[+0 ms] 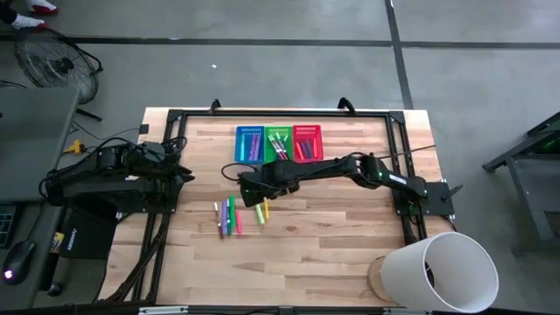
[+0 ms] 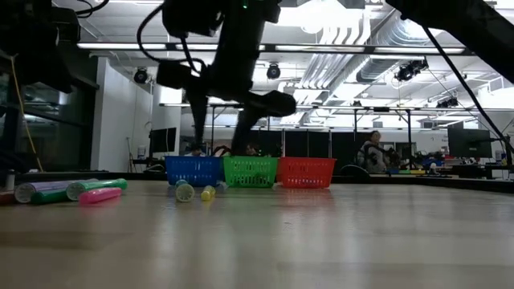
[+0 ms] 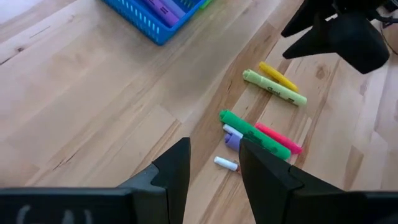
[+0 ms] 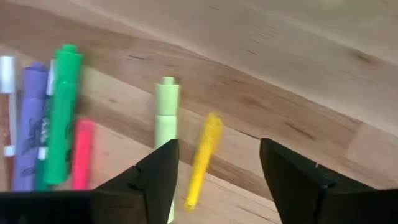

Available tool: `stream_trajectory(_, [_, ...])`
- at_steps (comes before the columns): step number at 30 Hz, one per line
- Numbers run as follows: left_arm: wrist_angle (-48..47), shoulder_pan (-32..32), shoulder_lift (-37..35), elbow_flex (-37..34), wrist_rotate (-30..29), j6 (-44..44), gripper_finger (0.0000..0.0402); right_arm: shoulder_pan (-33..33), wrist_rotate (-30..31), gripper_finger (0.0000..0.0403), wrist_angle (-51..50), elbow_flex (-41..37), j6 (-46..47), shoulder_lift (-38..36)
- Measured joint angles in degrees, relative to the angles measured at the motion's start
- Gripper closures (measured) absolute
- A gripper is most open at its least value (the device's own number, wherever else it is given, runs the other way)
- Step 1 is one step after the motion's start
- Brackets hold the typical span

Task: Pick & Place Markers
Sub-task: Put the yellow highlighter into the red bin

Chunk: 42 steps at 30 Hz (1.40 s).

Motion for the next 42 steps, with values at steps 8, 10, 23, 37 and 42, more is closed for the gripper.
stream_trajectory(8, [-0.11,-0.02,0.01,0.00,0.04,0.00,0.0266,0.97,-1.36,0.0181,0.30,0.00,3.10,1.60])
stream_trajectory(10, [-0.11,-0.02,-0.01,0.00,0.04,0.00,0.0266,1.31,-1.72,0.0181,0.00,0.00,4.04,2.06])
stream_trajectory(23, [-0.36,0.00,0.00,0.00,-0.03,0.41,0.0266,2.12,-2.67,0.0181,0.58,0.00,6.08,5.31])
stream_trajectory(37, [-1.82,-0.02,-0.01,0.00,-0.31,1.12,0.0266,3.75,-3.00,0.0181,-6.07,0.26,6.51,6.74])
stream_trajectory(42, [-1.84,-0.02,0.01,0.00,-0.32,1.42,0.0266,4.06,-1.89,0.0181,-6.62,0.22,-0.22,6.78])
